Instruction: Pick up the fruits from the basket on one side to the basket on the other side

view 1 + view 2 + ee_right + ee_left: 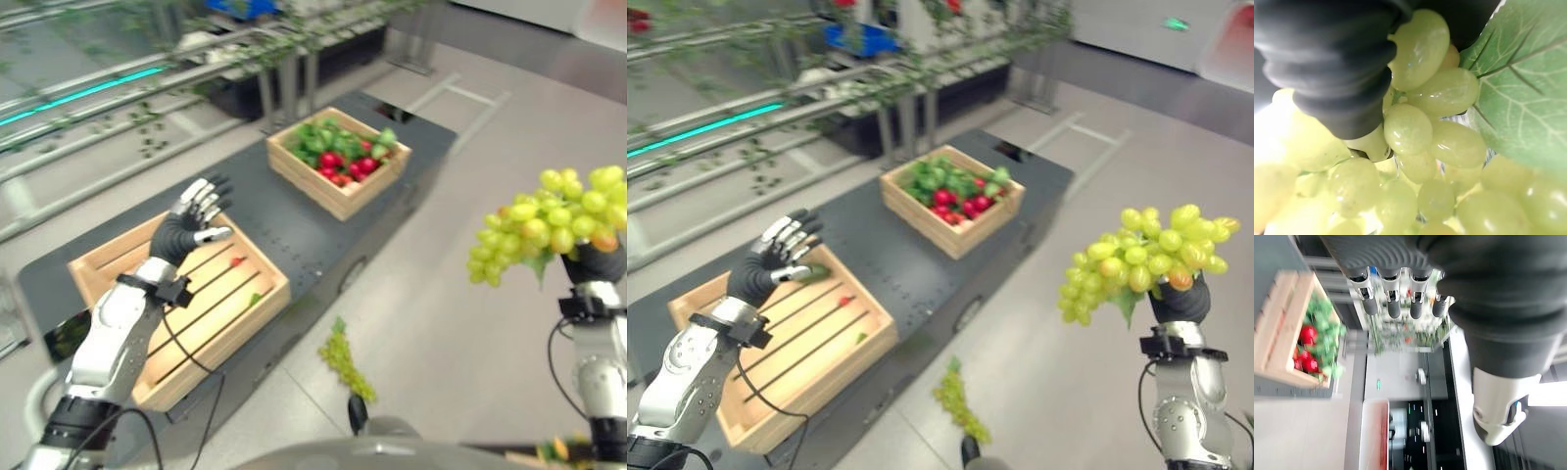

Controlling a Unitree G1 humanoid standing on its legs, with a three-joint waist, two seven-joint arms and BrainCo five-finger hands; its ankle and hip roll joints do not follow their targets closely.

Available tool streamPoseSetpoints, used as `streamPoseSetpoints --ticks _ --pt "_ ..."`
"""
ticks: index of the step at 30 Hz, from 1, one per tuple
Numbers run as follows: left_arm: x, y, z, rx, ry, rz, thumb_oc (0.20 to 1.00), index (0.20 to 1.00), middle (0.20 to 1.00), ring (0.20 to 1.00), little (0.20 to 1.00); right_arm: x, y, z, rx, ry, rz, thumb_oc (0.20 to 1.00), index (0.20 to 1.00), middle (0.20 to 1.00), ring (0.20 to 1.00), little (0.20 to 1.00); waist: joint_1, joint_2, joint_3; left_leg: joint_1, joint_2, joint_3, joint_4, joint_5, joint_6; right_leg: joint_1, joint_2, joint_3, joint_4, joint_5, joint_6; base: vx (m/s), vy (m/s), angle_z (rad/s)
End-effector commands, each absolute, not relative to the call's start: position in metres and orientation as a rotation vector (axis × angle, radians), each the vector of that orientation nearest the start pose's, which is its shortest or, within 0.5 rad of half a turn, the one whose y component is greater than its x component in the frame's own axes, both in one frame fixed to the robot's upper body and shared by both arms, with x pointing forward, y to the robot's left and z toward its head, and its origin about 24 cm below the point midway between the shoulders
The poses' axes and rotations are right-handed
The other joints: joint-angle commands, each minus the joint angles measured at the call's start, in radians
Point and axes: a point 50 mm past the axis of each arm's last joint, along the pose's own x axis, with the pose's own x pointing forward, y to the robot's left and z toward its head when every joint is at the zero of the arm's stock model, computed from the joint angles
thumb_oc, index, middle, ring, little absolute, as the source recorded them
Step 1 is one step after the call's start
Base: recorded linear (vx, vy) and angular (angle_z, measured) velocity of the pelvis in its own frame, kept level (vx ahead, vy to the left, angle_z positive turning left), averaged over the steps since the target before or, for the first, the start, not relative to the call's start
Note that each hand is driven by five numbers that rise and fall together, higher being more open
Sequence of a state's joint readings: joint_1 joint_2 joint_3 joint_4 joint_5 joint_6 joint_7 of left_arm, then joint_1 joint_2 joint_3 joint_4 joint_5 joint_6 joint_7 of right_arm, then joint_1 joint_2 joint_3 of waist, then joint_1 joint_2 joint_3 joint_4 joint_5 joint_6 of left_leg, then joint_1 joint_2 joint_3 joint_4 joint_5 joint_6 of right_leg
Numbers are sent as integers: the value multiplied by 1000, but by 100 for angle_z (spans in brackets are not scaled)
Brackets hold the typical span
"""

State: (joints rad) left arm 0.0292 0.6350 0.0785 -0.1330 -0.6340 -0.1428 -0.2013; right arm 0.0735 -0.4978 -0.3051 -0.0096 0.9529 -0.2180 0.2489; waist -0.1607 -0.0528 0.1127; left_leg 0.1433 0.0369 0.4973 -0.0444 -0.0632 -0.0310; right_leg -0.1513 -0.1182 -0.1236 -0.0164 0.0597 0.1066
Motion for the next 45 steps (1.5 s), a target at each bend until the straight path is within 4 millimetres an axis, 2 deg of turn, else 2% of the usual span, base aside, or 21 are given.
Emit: streamPoseSetpoints --ticks 1,2,7,10,11,12,13,14,16,17,19,20,21,22,23,24,25,26,27,33,45 --pt "237 261 159 123 -465 -99 1000 1000 1000 1000 1000 234 -289 168 250 -629 59 200 200 200 200 200 65 11 -19 -77 3 -65 118 -90 51 -23 -90 -284 324 -64 72 136 -45 -168" --pt "233 263 158 110 -480 -79 1000 1000 1000 1000 1000 233 -287 164 259 -612 68 200 200 200 200 200 64 -7 -36 -56 -4 -32 115 -97 43 9 -72 -287 223 -73 49 136 -44 -151" --pt "237 255 154 47 -503 -70 1000 1000 1000 1000 1000 227 -294 159 228 -588 30 200 200 200 200 200 39 -7 -60 -44 2 -31 157 -125 31 58 -11 -233 141 -73 29 106 -98 -36" --pt "242 248 154 20 -517 -77 1000 1000 1000 1000 1000 221 -301 159 198 -586 -1 200 200 200 200 200 20 -16 -63 -55 41 -24 274 -149 3 97 11 -221 116 -93 7 114 -174 6" --pt "243 246 153 12 -520 -68 1000 1000 1000 1000 1000 221 -300 158 200 -586 -4 200 200 200 200 200 15 -20 -60 -69 74 -23 364 -142 -18 117 29 -206 108 -108 -12 60 -290 13" --pt "243 245 151 -7 -519 -63 1000 1000 1000 1000 1000 221 -299 160 179 -586 10 200 200 200 200 200 19 -40 -48 -121 149 -10 555 -29 -67 154 62 -193 88 -117 -60 54 -298 -1" --pt "243 245 151 -6 -520 -63 1000 1000 1000 1000 1000 221 -299 161 179 -587 9 200 200 200 200 200 21 -39 -46 -125 157 -11 566 -29 -72 155 68 -192 84 -115 -64 33 -296 -43" --pt "243 243 148 -25 -517 -50 1000 1000 1000 1000 1000 225 -293 164 183 -597 29 200 200 200 200 200 49 -56 -19 -177 164 -88 716 40 -102 190 90 -148 69 -124 -95 -19 -108 -76" --pt "244 242 147 -42 -524 -30 1000 1000 1000 1000 1000 228 -290 163 186 -594 39 200 200 200 200 200 70 -60 -3 -237 104 -218 744 24 -86 203 107 -87 62 -125 -98 -16 12 -107" --pt "244 241 147 -40 -528 -19 1000 1000 1000 1000 1000 230 -289 164 186 -597 38 200 200 200 200 200 83 -58 -3 -264 56 -297 684 -2 -64 204 106 -52 63 -122 -89 4 87 -98" --pt "243 240 147 -40 -535 -9 1000 1000 1000 1000 1000 229 -290 163 190 -596 36 200 200 200 200 200 87 -64 -5 -283 37 -334 645 3 -50 203 96 -33 62 -111 -81 39 83 -95" --pt "242 242 149 -28 -543 3 1000 1000 1000 1000 1000 229 -291 163 180 -596 31 200 200 200 200 200 96 -58 -7 -284 46 -411 561 -20 -35 205 101 1 67 -117 -68 95 128 -71" --pt "241 241 150 -33 -554 0 1000 1000 1000 1000 1000 230 -290 164 169 -598 39 200 200 200 200 200 106 -60 -11 -272 25 -476 493 -29 -27 201 95 29 72 -109 -58 127 168 -71" --pt "239 243 152 -15 -568 22 1000 1000 1000 1000 1000 234 -286 163 171 -594 54 200 200 200 200 200 138 -55 -17 -241 -65 -659 406 -45 -25 186 114 116 82 -97 -52 72 91 -76" --pt "239 243 152 -15 -568 23 1000 1000 1000 1000 1000 234 -286 163 172 -595 54 200 200 200 200 200 139 -58 -18 -240 -67 -657 396 -36 -25 183 111 117 81 -94 -52 85 100 -122" --pt "236 245 154 0 -578 32 1000 1000 1000 1000 1000 237 -285 162 175 -592 63 200 200 200 200 200 153 -55 -25 -208 -88 -748 346 -40 -24 179 124 167 84 -91 -48 62 93 -148" --pt "234 246 155 12 -587 36 1000 1000 1000 1000 1000 237 -285 161 166 -586 63 200 200 200 200 200 152 -47 -30 -199 -88 -781 319 -30 -27 172 132 192 89 -90 -43 115 252 -186" --pt "233 246 158 3 -612 38 1000 1000 1000 1000 1000 232 -288 160 164 -589 52 200 200 200 200 200 117 -35 -53 -162 -70 -726 250 -44 -17 161 125 222 83 -89 -26 67 279 -177" --pt "234 245 159 9 -615 32 1000 1000 1000 1000 1000 232 -288 158 161 -579 49 200 200 200 200 200 112 -33 -57 -153 -67 -700 232 -42 -11 155 118 236 84 -80 -19 43 230 -133" --pt "236 244 172 51 -665 18 1000 1000 1000 1000 1000 238 -283 153 154 -550 54 200 200 200 200 200 110 -23 -71 -126 -95 -570 179 -57 34 92 85 330 122 -60 42 -6 233 -115" --pt "240 244 196 89 -762 61 1000 1000 1000 1000 1000 237 -287 155 161 -558 28 200 200 200 200 200 97 -9 -94 -108 -127 -489 204 -108 61 56 34 329 151 -39 85 -10 106 -29"
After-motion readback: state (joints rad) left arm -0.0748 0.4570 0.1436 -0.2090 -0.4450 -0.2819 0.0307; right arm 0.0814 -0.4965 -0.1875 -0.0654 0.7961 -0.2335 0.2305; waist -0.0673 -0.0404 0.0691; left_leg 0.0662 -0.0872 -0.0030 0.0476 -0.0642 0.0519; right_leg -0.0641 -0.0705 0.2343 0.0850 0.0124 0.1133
